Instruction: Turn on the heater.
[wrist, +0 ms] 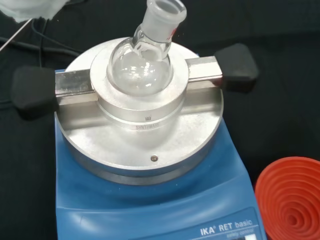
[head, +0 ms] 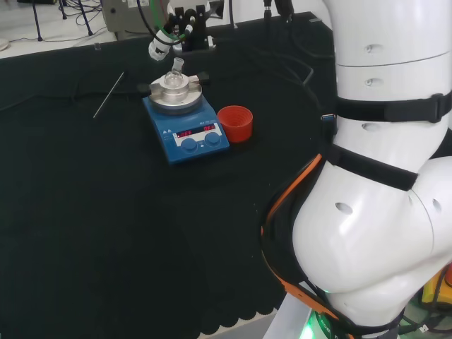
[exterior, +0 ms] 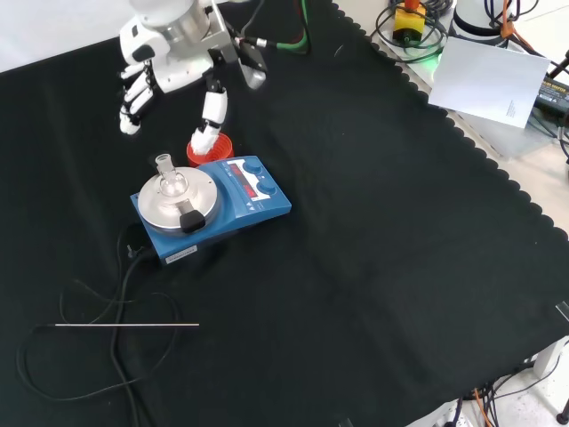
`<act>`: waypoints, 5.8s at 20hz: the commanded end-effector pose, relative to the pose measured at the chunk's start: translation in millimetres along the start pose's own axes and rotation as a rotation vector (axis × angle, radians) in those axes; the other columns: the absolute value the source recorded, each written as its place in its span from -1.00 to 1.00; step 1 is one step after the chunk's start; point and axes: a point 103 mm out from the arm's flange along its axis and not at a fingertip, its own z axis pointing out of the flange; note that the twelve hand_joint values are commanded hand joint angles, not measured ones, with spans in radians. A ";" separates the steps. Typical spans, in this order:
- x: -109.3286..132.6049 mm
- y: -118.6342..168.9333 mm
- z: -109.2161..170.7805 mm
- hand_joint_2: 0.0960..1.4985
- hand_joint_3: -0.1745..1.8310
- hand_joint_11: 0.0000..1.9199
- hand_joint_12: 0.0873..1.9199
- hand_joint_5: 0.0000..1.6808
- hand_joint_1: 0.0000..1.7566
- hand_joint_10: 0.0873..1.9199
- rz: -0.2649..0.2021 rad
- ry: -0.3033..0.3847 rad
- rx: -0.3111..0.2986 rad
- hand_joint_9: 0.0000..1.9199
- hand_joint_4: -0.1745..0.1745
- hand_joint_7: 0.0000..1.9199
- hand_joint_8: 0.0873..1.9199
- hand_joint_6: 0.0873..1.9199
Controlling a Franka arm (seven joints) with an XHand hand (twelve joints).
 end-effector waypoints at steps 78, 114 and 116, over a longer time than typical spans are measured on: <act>-44.3 -157.8 148.8 -0.41 0.51 0.72 0.63 -0.69 0.75 0.82 -0.271 -0.355 0.351 0.86 -0.06 0.70 1.00 -1.00; -16.8 -159.7 171.2 -0.43 0.54 0.72 0.65 -0.70 0.75 0.83 -0.284 -0.402 0.375 0.86 -0.05 0.70 1.00 -1.00; -15.7 -158.7 171.3 -0.43 0.54 0.72 0.65 -0.70 0.75 0.83 -0.284 -0.403 0.379 0.86 -0.05 0.70 1.00 -1.00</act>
